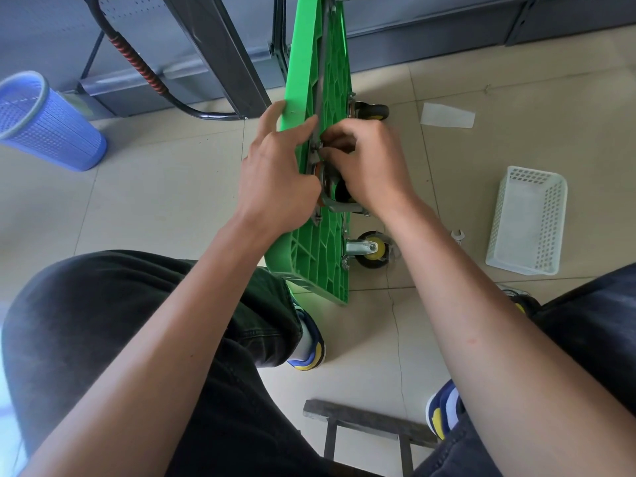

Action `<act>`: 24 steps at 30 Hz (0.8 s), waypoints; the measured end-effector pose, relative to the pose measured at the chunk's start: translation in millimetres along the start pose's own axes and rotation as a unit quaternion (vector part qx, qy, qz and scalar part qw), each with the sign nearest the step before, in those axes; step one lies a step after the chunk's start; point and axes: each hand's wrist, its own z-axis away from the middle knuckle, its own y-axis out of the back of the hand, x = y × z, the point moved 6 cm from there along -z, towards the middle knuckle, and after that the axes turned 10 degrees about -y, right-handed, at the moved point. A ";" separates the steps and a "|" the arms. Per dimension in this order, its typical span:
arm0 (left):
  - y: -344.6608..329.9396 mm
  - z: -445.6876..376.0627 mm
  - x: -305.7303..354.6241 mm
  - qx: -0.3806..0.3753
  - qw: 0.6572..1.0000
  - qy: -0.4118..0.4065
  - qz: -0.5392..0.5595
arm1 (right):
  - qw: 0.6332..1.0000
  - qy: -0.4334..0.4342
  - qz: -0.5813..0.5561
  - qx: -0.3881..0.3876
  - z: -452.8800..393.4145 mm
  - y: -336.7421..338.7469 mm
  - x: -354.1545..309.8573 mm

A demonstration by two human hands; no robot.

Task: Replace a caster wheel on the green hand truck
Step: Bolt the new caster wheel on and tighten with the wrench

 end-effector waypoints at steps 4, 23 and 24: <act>-0.8 0.0 -0.9 0.002 1.000 -0.001 -0.001 | 1.000 0.006 -0.014 -0.011 0.6 -1.6 -1.7; -2.9 -0.8 -2.5 0.008 1.000 -0.007 -0.003 | 1.000 0.009 -0.001 0.011 -1.2 -5.5 1.0; -3.2 -0.9 -2.7 0.008 1.000 -0.007 -0.001 | 1.000 0.009 0.003 0.011 -1.6 -5.8 1.3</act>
